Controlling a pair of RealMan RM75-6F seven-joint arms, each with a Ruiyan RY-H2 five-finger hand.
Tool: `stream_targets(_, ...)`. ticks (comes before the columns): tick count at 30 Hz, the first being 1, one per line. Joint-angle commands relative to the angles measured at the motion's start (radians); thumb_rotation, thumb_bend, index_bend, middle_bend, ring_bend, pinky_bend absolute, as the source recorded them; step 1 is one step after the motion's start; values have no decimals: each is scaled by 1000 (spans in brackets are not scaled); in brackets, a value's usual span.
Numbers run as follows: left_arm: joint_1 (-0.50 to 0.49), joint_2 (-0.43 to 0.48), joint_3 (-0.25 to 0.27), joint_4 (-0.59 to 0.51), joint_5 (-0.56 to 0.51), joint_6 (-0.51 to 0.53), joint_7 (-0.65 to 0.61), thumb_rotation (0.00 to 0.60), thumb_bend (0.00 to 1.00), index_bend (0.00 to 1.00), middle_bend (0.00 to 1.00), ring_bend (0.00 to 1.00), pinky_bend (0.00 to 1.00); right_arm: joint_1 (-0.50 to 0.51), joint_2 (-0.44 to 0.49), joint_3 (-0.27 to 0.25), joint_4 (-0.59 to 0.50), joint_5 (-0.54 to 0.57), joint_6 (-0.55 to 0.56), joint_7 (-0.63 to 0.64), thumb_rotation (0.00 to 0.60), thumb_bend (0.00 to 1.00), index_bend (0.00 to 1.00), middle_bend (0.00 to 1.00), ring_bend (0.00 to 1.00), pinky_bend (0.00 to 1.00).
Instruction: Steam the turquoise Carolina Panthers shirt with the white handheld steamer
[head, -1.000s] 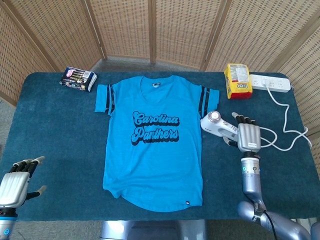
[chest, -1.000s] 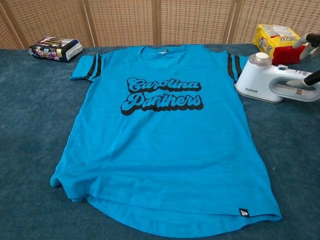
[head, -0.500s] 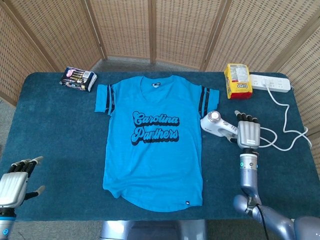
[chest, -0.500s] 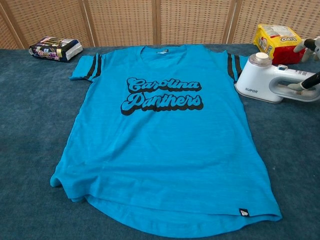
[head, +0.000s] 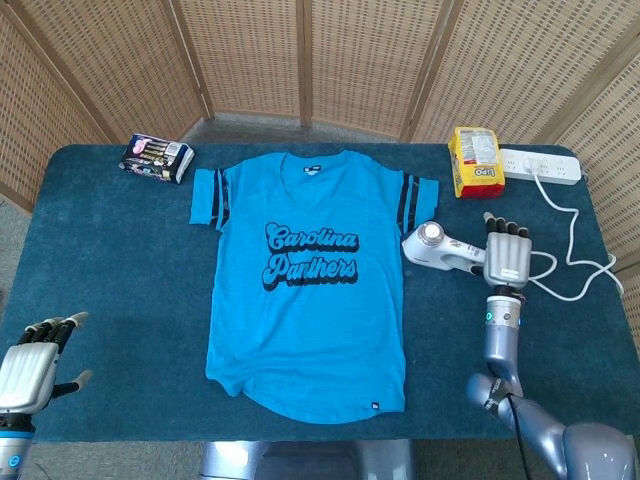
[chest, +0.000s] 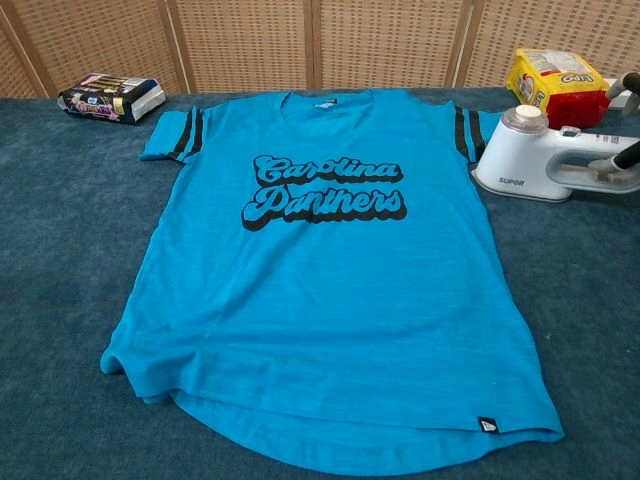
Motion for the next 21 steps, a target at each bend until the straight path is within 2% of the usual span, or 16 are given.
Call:
stream_targets(1,-2,-1,2,0,-1,-5,2,506,179,182,317,217,211,9,-17,0,23,-3,-7,14,472,227,192,310,292,288)
stream_targets(8,-3,3,4,-4,-4,-9,5,512,180,182,317,217,212,30,-50,-5,76,-15,-19,29,470,260,243,325,309,288)
stream_targets(21,-1,4,13,-7,-15,-22,9,510,179,183,317,217,213,71,-143,-21,286,-57,-46,108,471,381,288,363,353,315)
